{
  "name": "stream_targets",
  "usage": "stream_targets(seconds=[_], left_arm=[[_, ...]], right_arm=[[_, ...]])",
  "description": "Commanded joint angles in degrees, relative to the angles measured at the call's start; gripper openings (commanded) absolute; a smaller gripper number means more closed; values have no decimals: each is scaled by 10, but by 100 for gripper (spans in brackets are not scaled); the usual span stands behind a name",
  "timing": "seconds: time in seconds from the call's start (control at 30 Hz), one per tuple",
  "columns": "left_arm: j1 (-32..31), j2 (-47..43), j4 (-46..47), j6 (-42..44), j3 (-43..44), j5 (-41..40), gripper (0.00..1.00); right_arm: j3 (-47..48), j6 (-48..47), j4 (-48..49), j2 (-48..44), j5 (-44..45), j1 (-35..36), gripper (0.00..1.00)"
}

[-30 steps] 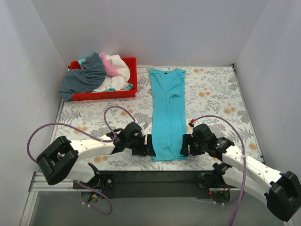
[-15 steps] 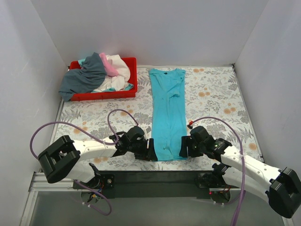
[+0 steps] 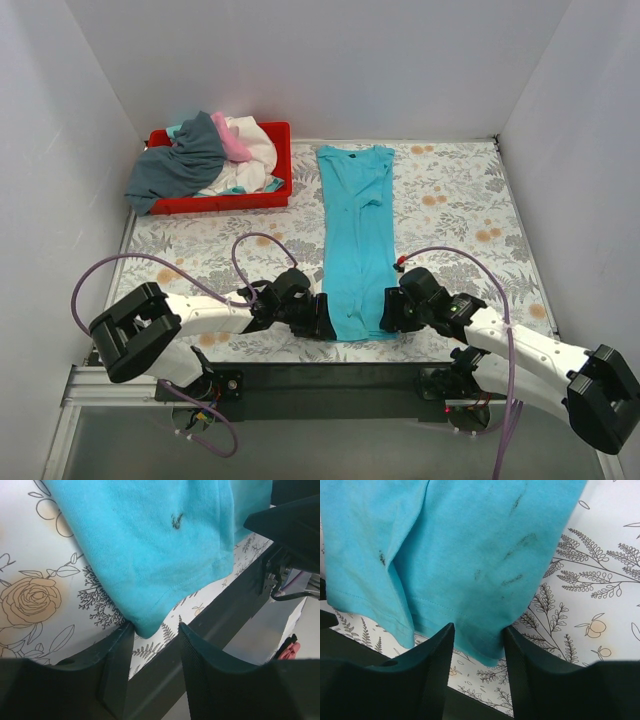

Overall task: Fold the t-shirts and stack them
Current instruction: Fold the tshirt

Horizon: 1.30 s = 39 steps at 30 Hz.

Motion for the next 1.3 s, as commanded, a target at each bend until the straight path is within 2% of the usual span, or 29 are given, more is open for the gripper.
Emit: stream_targets(seconds=[0.0, 0.07, 0.13, 0.17, 0.23, 0.27, 0.33, 0.57, 0.73, 0.9, 0.97, 1.03, 1.07, 1.27], left_arm=[[-2, 22, -43, 19, -16, -49, 38], [-3, 21, -43, 23, -17, -52, 32], [-3, 23, -44, 24, -18, -52, 28], [-3, 25, -44, 29, -17, -53, 23], [-4, 29, -40, 36, -14, -51, 16], [-3, 36, -37, 42, -13, -48, 7], [-4, 45, -27, 66, -6, -41, 0], [-3, 44, -17, 105, 1, 11, 0], [-3, 36, -58, 103, 9, 39, 0], [-3, 19, -59, 99, 1, 74, 0], [-4, -1, -21, 116, -6, 67, 0], [-2, -6, 20, 124, -9, 8, 0], [-2, 6, 23, 130, 0, -10, 0], [12, 52, 33, 144, 71, -86, 0]], right_arm=[[-13, 6, -11, 9, 11, 6, 38], [-12, 5, -15, 9, 11, 7, 32], [-11, 3, -17, 11, 10, 8, 20], [-10, 2, -20, 12, 8, 8, 13], [-6, -2, -23, 17, 5, 9, 7], [-5, -11, -23, 18, 1, 9, 5], [-2, -25, -22, 23, -3, 9, 1], [34, -75, -57, 66, -65, 9, 1], [68, -110, -95, 100, -125, 12, 1], [89, -118, -117, 110, -174, 14, 1], [96, -119, -115, 109, -157, 14, 1], [112, -118, -112, 109, -109, 14, 1], [119, -117, -104, 110, -68, 14, 1], [148, -104, -40, 121, 27, 15, 1]])
